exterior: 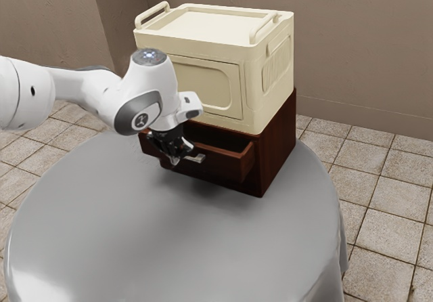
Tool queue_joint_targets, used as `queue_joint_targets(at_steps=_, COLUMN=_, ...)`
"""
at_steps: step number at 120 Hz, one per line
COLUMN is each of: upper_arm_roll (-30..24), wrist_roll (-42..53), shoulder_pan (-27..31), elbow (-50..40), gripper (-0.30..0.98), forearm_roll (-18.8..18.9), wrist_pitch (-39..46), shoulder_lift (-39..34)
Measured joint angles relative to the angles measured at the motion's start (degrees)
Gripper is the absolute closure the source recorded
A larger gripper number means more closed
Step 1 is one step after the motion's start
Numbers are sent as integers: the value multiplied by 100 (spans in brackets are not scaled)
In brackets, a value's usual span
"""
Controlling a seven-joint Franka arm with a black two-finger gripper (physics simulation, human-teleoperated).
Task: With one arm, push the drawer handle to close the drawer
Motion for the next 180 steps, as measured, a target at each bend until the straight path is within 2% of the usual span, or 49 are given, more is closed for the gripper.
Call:
queue_joint_targets(at_steps=23, upper_arm_roll=-9, wrist_roll=11, shoulder_pan=22, elbow=473, gripper=79, forearm_roll=32, wrist_pitch=192, shoulder_lift=380)
queue_joint_targets(at_steps=70, upper_arm_roll=-9, wrist_roll=-6, shoulder_pan=111, elbow=871, gripper=79, forearm_roll=39, wrist_pitch=514, shoulder_lift=838)
queue_joint_targets(at_steps=121, upper_arm_roll=-9, wrist_roll=-21, shoulder_pan=74, elbow=823, gripper=79, forearm_roll=26, wrist_pitch=752, shoulder_lift=850)
queue_joint_targets(at_steps=130, upper_arm_roll=-9, wrist_roll=-34, shoulder_pan=-55, elbow=612, gripper=79, forearm_roll=23, wrist_pitch=588, shoulder_lift=623)
queue_joint_targets(at_steps=149, upper_arm_roll=-1, wrist_roll=-100, shoulder_pan=-334, elbow=-248, gripper=79, forearm_roll=14, wrist_pitch=58, shoulder_lift=-477)
queue_joint_targets(at_steps=166, upper_arm_roll=-15, wrist_roll=-165, shoulder_pan=-520, elbow=-356, gripper=79, forearm_roll=10, wrist_pitch=-686, shoulder_lift=-1334)
queue_joint_targets(at_steps=180, upper_arm_roll=-31, wrist_roll=-204, shoulder_pan=-479, elbow=-237, gripper=79, forearm_roll=42, wrist_pitch=-1265, shoulder_lift=-1741)
